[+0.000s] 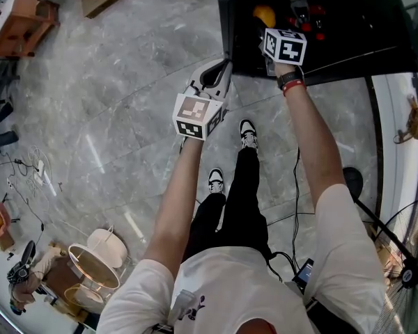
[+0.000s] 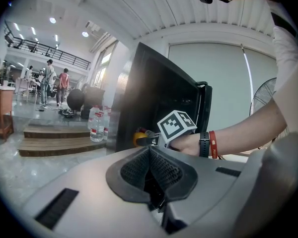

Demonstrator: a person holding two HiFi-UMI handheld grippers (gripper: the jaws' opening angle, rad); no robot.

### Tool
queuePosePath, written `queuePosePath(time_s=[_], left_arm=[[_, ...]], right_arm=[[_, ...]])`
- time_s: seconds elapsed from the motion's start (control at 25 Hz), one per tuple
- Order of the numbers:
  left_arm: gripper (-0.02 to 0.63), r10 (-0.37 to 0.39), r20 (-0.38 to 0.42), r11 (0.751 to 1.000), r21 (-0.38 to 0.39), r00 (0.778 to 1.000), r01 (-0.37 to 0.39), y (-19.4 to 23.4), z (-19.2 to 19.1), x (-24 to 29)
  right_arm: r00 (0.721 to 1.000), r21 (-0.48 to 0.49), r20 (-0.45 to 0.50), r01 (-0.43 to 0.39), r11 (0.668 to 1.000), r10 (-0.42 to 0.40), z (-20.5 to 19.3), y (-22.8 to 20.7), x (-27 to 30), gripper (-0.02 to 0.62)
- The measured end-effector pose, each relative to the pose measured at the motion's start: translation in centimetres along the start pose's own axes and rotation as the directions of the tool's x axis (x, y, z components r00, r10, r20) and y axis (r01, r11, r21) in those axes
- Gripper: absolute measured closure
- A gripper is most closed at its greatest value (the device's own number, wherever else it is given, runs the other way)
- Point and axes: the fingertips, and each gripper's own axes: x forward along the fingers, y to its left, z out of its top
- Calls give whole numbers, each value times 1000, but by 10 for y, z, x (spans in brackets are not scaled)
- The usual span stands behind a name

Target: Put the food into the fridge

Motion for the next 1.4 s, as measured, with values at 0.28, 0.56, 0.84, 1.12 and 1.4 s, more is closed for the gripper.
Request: queuePosePath(time_s=[0.28, 0.56, 0.84, 1.12, 1.4], left_arm=[[586, 2, -8, 1000, -11, 1000, -3, 4, -9, 5], [586, 2, -8, 1000, -29, 1000, -2, 4, -14, 6], [586, -4, -6, 1000, -26, 1000, 3, 1, -11, 5], [586, 1, -11, 1000, -31, 1000, -2, -1, -12, 3], [587, 6, -5, 1000, -31, 1000, -6, -2, -6, 2]], right_arm=[[1000, -35, -7, 6, 999, -7, 3, -9, 21, 293], [999, -51, -32, 14, 999, -15, -2, -20, 33, 291], [999, -70, -46, 11, 997, -14, 6, -20, 38, 290], [998, -112, -62, -30, 993, 23, 2, -10, 37, 236], [998, -108, -61, -15, 994, 9, 2, -8, 28, 221]])
